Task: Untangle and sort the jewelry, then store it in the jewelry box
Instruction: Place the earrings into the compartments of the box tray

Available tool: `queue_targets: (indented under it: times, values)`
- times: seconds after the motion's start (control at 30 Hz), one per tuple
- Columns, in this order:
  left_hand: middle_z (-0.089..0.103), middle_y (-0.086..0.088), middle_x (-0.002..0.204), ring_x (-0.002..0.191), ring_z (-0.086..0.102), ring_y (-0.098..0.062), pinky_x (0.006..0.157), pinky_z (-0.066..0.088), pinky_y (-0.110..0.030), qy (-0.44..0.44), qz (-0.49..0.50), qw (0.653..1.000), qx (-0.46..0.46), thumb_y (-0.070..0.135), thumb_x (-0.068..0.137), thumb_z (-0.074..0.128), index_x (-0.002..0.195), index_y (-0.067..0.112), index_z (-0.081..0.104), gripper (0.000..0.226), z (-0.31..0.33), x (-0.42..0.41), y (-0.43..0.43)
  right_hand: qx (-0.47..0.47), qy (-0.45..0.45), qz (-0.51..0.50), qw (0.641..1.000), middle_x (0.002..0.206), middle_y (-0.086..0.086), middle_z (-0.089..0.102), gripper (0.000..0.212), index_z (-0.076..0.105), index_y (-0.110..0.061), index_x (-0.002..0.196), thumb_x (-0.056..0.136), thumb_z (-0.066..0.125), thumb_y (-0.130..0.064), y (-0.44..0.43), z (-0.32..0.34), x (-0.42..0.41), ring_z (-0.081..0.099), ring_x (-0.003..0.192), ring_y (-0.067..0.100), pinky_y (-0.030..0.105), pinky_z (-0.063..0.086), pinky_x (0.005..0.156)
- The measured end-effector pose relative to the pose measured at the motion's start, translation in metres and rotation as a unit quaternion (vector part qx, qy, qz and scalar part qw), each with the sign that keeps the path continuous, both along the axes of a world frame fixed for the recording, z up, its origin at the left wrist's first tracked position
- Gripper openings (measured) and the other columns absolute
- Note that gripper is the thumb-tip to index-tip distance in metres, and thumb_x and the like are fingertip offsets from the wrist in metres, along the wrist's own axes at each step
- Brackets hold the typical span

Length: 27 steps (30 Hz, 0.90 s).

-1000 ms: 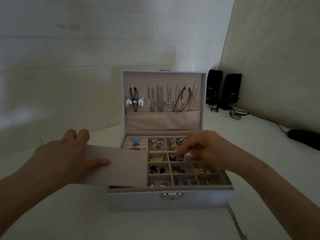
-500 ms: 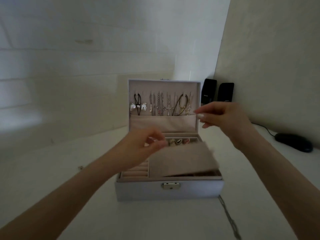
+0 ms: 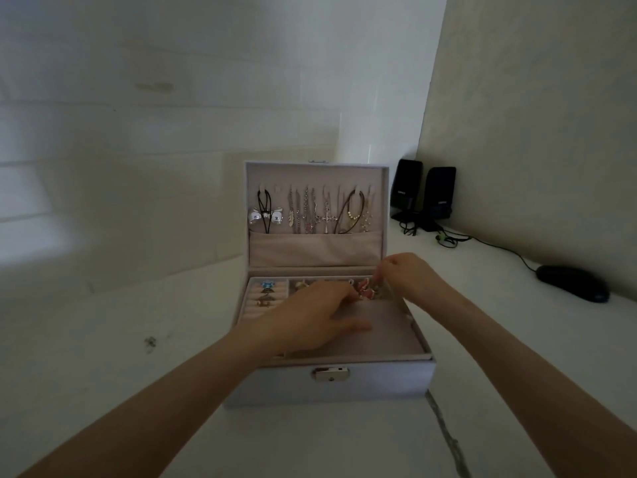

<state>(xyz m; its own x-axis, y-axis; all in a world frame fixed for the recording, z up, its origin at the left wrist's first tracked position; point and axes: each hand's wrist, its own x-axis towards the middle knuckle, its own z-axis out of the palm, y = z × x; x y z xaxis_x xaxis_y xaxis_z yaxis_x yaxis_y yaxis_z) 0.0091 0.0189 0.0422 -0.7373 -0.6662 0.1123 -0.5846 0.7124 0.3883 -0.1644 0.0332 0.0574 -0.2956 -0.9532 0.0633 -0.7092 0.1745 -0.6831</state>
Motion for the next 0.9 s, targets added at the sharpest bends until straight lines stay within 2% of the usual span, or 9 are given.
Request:
queue_targets:
  times: [0.1,0.17,0.3,0.4,0.5,0.63,0.8,0.9]
  values:
    - [0.06,0.0,0.115,0.106,0.055,-0.014,0.092,0.044,-0.031,0.076,0.04,0.996,-0.005,0.032,0.091,0.058,0.115,0.015,0.058,0.03,-0.006,0.003,-0.008,0.007,0.073,0.045,0.996,0.071,-0.006,0.055,0.011,0.071,-0.012,0.084,0.084,0.068,-0.022,-0.003,-0.01,0.0,0.051,0.074,0.01,0.016,0.036,0.055]
    - [0.063,-0.001,0.106,0.099,0.057,-0.015,0.087,0.045,-0.029,0.137,0.064,0.988,-0.025,0.024,0.092,0.058,0.106,0.012,0.062,0.019,-0.01,0.006,-0.014,0.006,0.086,0.051,0.995,0.076,-0.007,0.055,0.015,0.072,-0.013,0.091,0.08,0.074,-0.023,-0.005,-0.012,-0.001,0.05,0.079,0.007,0.018,0.037,0.059]
    - [0.06,0.005,0.09,0.08,0.053,-0.003,0.07,0.04,-0.006,0.235,0.123,0.964,-0.033,0.011,0.092,0.057,0.098,0.01,0.063,0.009,-0.009,0.013,-0.021,0.009,0.128,0.077,0.989,0.085,-0.003,0.057,0.013,0.073,-0.015,0.091,0.079,0.075,-0.021,-0.01,-0.01,-0.002,0.055,0.089,0.012,0.022,0.041,0.075]
    - [0.06,0.008,0.087,0.078,0.057,-0.003,0.067,0.043,-0.009,0.272,0.154,0.949,-0.04,0.01,0.092,0.056,0.095,0.014,0.063,0.008,-0.007,0.021,-0.024,0.031,0.158,0.107,0.981,0.088,-0.003,0.059,0.012,0.074,-0.016,0.094,0.082,0.072,-0.018,-0.013,-0.007,-0.002,0.057,0.091,0.012,0.025,0.047,0.08]
    - [0.063,0.005,0.086,0.082,0.061,-0.011,0.071,0.049,-0.025,0.291,0.165,0.941,-0.051,0.009,0.091,0.056,0.092,0.013,0.064,0.009,-0.005,0.025,-0.023,0.043,0.152,0.121,0.98,0.088,-0.003,0.061,0.012,0.074,-0.015,0.094,0.082,0.072,-0.015,-0.018,-0.004,-0.003,0.056,0.088,0.009,0.021,0.044,0.076]
    - [0.062,0.009,0.083,0.082,0.061,-0.01,0.073,0.052,-0.032,0.294,0.17,0.939,-0.059,0.01,0.091,0.056,0.089,0.017,0.063,0.01,-0.003,0.028,-0.021,0.06,0.13,0.135,0.98,0.085,-0.003,0.064,0.009,0.075,-0.014,0.09,0.081,0.071,-0.012,-0.021,0.001,-0.005,0.059,0.086,0.009,0.017,0.046,0.071]
    - [0.064,0.013,0.085,0.081,0.061,-0.005,0.073,0.047,-0.023,0.279,0.154,0.947,-0.052,0.011,0.089,0.057,0.089,0.02,0.064,0.01,-0.008,0.026,-0.023,0.068,0.095,0.152,0.982,0.09,-0.001,0.07,0.015,0.076,-0.014,0.093,0.079,0.073,-0.011,-0.017,0.005,-0.012,0.064,0.088,0.011,0.021,0.052,0.08]
    - [0.066,0.009,0.09,0.084,0.058,-0.003,0.072,0.04,-0.009,0.247,0.106,0.962,-0.037,0.002,0.088,0.055,0.093,0.016,0.066,0.019,-0.011,0.017,-0.024,0.053,0.138,0.148,0.978,0.088,-0.001,0.069,0.012,0.076,-0.015,0.092,0.08,0.074,-0.014,-0.018,0.0,-0.007,0.063,0.087,0.011,0.021,0.051,0.078]
